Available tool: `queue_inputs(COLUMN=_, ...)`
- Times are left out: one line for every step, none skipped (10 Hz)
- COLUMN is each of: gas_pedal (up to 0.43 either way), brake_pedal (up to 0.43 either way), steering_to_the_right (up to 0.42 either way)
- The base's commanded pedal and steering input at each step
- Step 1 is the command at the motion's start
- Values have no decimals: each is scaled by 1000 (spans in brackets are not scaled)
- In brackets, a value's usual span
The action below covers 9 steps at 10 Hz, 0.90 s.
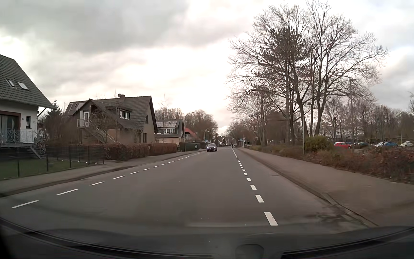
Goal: Follow the waypoints while adhering to traffic rules and regulations
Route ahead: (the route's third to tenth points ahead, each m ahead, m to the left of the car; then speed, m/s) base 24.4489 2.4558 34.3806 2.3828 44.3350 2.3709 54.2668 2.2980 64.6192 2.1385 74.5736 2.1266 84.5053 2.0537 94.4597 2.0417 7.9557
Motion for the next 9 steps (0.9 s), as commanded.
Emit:
queue_inputs(gas_pedal=130, brake_pedal=0, steering_to_the_right=3)
queue_inputs(gas_pedal=130, brake_pedal=0, steering_to_the_right=3)
queue_inputs(gas_pedal=130, brake_pedal=0, steering_to_the_right=3)
queue_inputs(gas_pedal=130, brake_pedal=0, steering_to_the_right=3)
queue_inputs(gas_pedal=0, brake_pedal=0, steering_to_the_right=3)
queue_inputs(gas_pedal=0, brake_pedal=0, steering_to_the_right=3)
queue_inputs(gas_pedal=0, brake_pedal=0, steering_to_the_right=3)
queue_inputs(gas_pedal=0, brake_pedal=0, steering_to_the_right=3)
queue_inputs(gas_pedal=0, brake_pedal=0, steering_to_the_right=3)
